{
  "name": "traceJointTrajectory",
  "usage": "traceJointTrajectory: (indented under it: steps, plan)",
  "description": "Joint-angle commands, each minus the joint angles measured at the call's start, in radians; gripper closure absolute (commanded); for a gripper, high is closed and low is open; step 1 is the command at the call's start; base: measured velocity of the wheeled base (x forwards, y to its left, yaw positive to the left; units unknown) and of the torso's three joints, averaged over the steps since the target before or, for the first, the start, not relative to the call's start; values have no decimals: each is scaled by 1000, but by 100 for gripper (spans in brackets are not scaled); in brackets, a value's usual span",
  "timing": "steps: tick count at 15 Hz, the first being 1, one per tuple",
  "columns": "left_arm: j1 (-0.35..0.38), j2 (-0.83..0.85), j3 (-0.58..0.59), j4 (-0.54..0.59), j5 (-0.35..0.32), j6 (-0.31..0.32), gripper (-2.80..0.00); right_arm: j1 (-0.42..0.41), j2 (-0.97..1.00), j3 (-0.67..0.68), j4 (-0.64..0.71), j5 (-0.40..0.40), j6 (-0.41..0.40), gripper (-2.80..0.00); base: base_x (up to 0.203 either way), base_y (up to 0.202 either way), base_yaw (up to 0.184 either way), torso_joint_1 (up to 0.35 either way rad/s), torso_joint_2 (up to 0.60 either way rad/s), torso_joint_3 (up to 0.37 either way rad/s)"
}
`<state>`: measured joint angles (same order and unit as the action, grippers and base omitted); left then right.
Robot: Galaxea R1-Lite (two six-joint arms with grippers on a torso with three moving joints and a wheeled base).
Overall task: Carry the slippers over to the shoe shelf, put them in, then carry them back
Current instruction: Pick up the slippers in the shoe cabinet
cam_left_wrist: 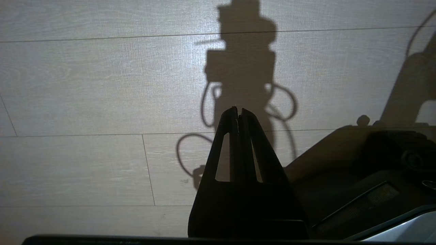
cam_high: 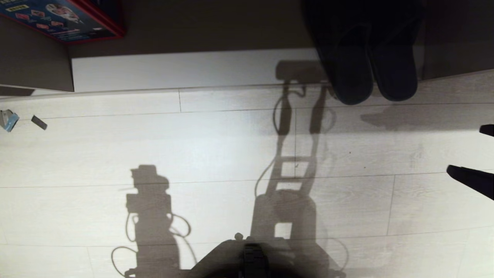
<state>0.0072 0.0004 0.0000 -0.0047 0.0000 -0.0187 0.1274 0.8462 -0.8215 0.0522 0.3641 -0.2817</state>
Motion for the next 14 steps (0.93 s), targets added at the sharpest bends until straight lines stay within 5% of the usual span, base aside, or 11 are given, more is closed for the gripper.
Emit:
traceJointTrajectory:
  steps: [1,6,11,14]
  plan:
    - [0,1,0,0,0,-1,0,1,-150,5,103,5,-2,-280,0,0,0,0,0,0]
    - [0,0,0,0,0,0,0,0,-415,9,280,-24,57,-280,0,0,0,0,0,0]
    - [0,0,0,0,0,0,0,-50,-572,35,304,-50,204,-280,0,0,0,0,0,0]
    - [0,0,0,0,0,2,0,-77,-599,48,298,-45,220,-280,0,0,0,0,0,0]
